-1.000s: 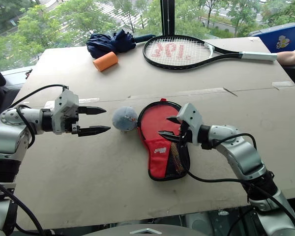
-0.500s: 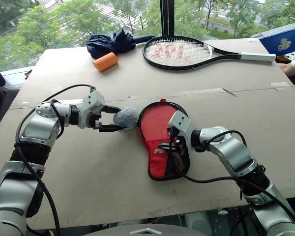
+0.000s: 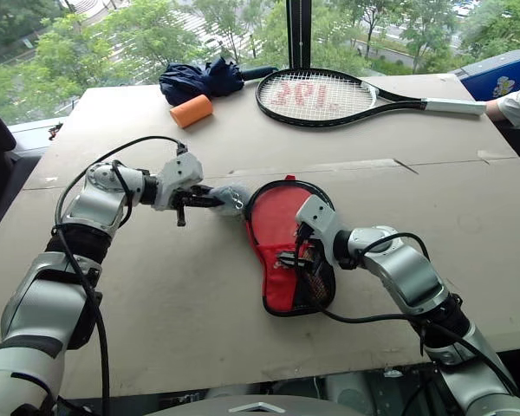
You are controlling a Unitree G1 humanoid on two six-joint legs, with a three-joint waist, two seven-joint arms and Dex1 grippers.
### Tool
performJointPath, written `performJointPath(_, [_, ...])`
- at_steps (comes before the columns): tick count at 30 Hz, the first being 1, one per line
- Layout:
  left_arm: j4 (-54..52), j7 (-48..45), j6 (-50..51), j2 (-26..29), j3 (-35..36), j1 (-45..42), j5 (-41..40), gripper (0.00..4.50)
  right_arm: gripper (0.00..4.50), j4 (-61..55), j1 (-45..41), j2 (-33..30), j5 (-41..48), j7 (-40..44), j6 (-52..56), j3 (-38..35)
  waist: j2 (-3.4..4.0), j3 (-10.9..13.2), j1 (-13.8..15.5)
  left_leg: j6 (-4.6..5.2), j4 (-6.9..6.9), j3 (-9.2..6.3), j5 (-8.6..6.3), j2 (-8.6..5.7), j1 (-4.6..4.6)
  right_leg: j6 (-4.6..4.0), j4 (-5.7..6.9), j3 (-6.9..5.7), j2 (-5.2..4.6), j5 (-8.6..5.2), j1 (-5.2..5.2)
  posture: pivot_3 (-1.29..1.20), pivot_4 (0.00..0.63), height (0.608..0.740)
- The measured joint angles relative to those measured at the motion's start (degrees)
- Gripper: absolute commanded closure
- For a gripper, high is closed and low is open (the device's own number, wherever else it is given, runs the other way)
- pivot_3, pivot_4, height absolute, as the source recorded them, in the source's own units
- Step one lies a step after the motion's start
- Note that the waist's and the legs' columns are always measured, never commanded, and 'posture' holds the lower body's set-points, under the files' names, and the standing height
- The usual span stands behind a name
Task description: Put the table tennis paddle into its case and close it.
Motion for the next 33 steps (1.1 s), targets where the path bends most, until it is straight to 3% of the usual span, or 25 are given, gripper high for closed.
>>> performJointPath(7, [15.5,12.0,-6.8,-6.3,-1.3,-9.6,7.4,4.40,0.00,-1.7,0.9,-0.4,-0.6,0.1,1.3,0.3,-0.03,0.0,-0.1,0.01,0.06,-0.19,0.00,-0.21,-0.04,0.01,-0.01,-0.19,-0.15,-0.01,0.06,0.00,0.150,0.740])
performJointPath(14, [24.3,24.7,-6.1,-13.0,-3.7,-16.5,14.0,4.40,0.00,-2.4,1.1,-1.2,-1.1,0.1,1.9,0.4,-0.08,0.0,0.5,0.02,0.13,-0.35,0.00,-0.38,-0.06,0.03,-0.01,-0.37,-0.25,-0.02,0.14,0.00,0.150,0.740])
performJointPath(23, [29.9,46.0,-1.4,-25.8,-6.7,-21.9,21.9,4.40,0.00,-3.6,2.0,-1.0,-1.8,-0.7,2.6,-0.2,-0.11,-0.1,1.3,0.02,0.20,-0.38,0.00,-0.43,-0.12,0.04,0.00,-0.35,-0.29,-0.01,0.15,0.00,0.150,0.740])
performJointPath(33, [31.3,54.6,-0.8,-38.9,-2.4,-24.4,21.2,4.40,0.00,-5.0,3.3,0.7,-2.3,-2.6,3.5,-0.5,-0.12,-0.1,1.1,0.02,0.13,-0.33,0.00,-0.44,-0.18,0.05,0.01,-0.26,-0.30,-0.02,0.10,0.00,0.150,0.740])
